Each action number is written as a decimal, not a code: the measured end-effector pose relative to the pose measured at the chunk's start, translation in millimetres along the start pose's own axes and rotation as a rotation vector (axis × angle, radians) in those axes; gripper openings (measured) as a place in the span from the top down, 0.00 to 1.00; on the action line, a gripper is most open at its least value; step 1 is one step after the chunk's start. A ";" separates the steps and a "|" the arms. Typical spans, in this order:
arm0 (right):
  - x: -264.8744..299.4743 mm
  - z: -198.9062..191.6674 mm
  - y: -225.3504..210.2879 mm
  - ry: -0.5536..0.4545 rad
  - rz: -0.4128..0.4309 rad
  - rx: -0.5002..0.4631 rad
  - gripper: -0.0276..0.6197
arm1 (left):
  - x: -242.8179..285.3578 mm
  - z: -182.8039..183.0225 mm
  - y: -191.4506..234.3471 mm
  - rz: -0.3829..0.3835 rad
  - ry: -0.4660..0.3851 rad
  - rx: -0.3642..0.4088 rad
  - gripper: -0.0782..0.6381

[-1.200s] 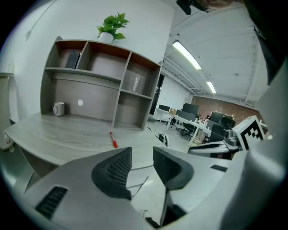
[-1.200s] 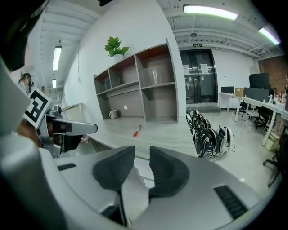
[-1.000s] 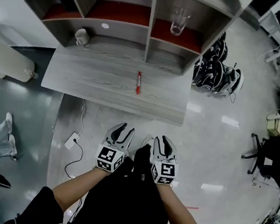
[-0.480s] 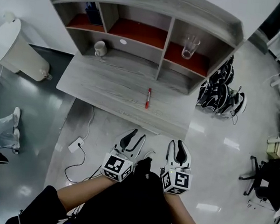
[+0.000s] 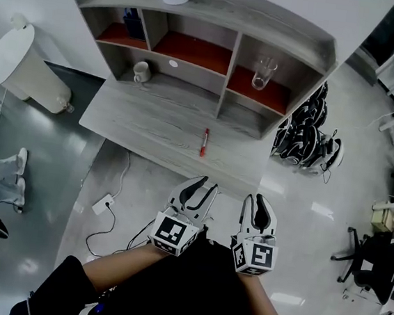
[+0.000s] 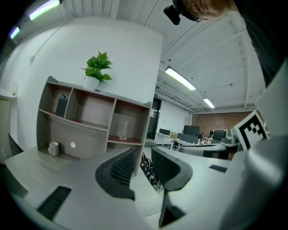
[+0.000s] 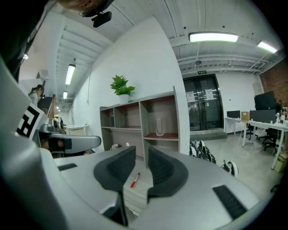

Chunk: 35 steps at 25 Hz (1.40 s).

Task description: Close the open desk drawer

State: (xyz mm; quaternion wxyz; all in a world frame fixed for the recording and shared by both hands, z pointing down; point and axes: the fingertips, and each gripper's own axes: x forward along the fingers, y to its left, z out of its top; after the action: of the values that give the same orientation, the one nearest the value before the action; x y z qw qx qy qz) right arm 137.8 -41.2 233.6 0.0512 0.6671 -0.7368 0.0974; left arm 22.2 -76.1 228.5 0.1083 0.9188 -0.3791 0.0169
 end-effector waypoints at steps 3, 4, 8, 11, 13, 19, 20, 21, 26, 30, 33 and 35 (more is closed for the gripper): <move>2.5 12.8 -6.8 -0.031 0.007 -0.011 0.84 | 6.9 4.2 -7.8 0.000 -0.003 0.047 0.78; 3.1 16.5 -9.7 -0.042 0.003 -0.015 0.85 | 8.9 5.3 -10.2 -0.006 -0.007 0.056 0.80; -0.6 26.1 -19.3 -0.076 -0.007 -0.037 0.87 | 15.9 10.2 -22.6 -0.045 -0.024 0.071 0.86; -2.4 28.1 -19.4 -0.092 0.004 -0.045 0.90 | 17.8 12.3 -28.3 -0.052 -0.032 0.095 0.87; -1.7 28.4 -18.8 -0.098 0.010 -0.045 0.91 | 18.6 11.9 -29.0 -0.050 -0.034 0.098 0.87; -9.5 33.8 -14.1 -0.136 0.020 -0.067 0.92 | 17.3 11.4 -32.7 -0.045 -0.032 0.108 0.87; -9.6 33.8 -13.3 -0.138 0.013 -0.077 0.93 | 16.9 11.5 -32.8 -0.044 -0.038 0.101 0.87; -9.7 33.3 -12.3 -0.137 0.006 -0.088 0.93 | 16.1 11.1 -32.8 -0.046 -0.041 0.102 0.87; -12.4 33.5 -7.3 -0.131 -0.010 -0.114 0.93 | 11.4 6.1 -32.5 -0.062 -0.019 0.119 0.87; -14.6 33.9 -5.7 -0.126 -0.017 -0.117 0.93 | 10.5 6.3 -35.0 -0.076 -0.019 0.114 0.87; -15.3 31.6 -6.0 -0.120 -0.021 -0.118 0.93 | 9.4 4.8 -36.8 -0.084 -0.015 0.122 0.87; -14.6 30.1 -5.6 -0.116 -0.023 -0.118 0.93 | 8.8 5.7 -36.7 -0.086 -0.017 0.135 0.87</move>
State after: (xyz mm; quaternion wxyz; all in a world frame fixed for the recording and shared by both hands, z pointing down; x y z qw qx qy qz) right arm 146.5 -33.9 201.6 0.0485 0.6761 -0.7351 0.0144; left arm 53.8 -58.1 217.1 0.0435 0.9396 -0.3382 0.0298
